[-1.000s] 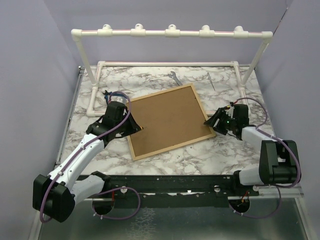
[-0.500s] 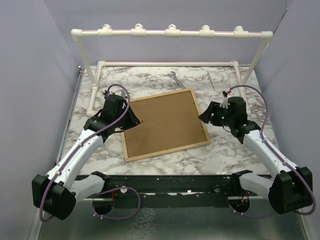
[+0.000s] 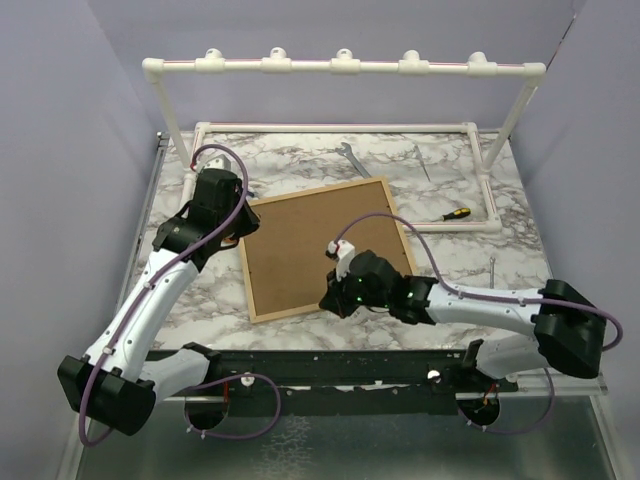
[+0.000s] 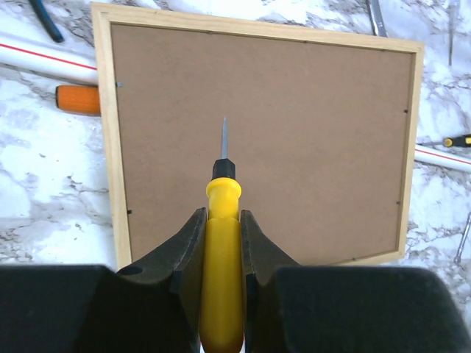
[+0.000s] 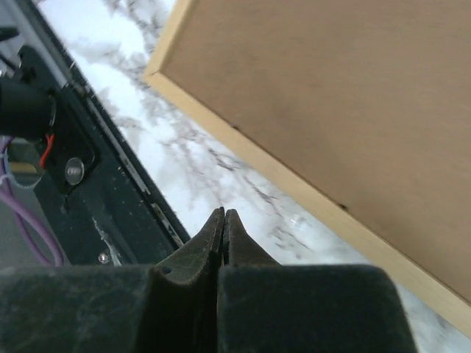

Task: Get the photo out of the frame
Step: Adjust the photo frame at the center of the board.

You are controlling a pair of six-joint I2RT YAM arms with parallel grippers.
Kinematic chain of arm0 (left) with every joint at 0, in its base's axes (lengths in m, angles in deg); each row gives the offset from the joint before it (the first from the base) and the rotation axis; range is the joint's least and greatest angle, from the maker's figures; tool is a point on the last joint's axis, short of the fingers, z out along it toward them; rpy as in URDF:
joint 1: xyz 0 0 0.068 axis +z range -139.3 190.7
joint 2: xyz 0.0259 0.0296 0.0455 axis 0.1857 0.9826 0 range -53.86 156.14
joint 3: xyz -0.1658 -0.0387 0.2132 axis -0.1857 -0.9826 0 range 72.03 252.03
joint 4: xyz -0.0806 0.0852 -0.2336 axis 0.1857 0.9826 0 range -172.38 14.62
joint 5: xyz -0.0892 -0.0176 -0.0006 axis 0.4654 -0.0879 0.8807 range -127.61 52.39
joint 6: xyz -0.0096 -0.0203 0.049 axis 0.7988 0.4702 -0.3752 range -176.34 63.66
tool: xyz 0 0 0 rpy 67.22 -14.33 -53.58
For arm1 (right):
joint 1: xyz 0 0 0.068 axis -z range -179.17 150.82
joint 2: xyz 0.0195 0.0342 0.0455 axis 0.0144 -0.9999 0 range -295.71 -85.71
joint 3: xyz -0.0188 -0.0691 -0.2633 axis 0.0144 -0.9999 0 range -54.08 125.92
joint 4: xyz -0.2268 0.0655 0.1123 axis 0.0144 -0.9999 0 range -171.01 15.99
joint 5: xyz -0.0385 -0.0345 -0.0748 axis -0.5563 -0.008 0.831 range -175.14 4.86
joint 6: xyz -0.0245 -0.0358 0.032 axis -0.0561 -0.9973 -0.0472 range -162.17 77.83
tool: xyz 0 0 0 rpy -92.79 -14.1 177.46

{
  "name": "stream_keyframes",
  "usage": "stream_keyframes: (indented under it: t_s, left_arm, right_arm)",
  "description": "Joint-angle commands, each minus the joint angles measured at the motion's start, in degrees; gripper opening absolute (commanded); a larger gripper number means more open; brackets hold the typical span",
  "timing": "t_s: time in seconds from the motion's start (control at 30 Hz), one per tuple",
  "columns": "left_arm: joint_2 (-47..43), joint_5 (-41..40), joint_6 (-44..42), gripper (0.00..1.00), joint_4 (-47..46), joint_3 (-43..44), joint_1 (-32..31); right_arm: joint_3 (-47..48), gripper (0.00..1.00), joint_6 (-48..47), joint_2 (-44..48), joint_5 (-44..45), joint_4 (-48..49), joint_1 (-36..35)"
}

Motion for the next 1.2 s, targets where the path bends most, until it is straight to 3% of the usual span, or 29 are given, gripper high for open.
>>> stream_keyframes:
  t_s: [0.0,0.23,0.8,1.17]
  left_arm:
    - [-0.58,-3.98,-1.77,0.00,2.82,0.89,0.94]
    - [-2.51,-1.51,-2.95,0.00,1.11,-1.93,1.43]
    - [-3.75,0.28,-5.18,0.00,1.05,-3.94,1.87]
    - [-3.06,0.44,-5.00,0.00,2.01,-2.37,2.27]
  right_arm:
    - [-0.37,0.00,-3.11,-6.03,4.06,10.63,-6.72]
    - [3.66,0.01,-4.02,-17.54,9.44,13.14,-13.87]
    - [11.47,0.00,-1.11,-31.25,20.87,16.02,-12.88]
    - [19.98,0.00,-3.24,-35.76,11.40,18.09,-7.63]
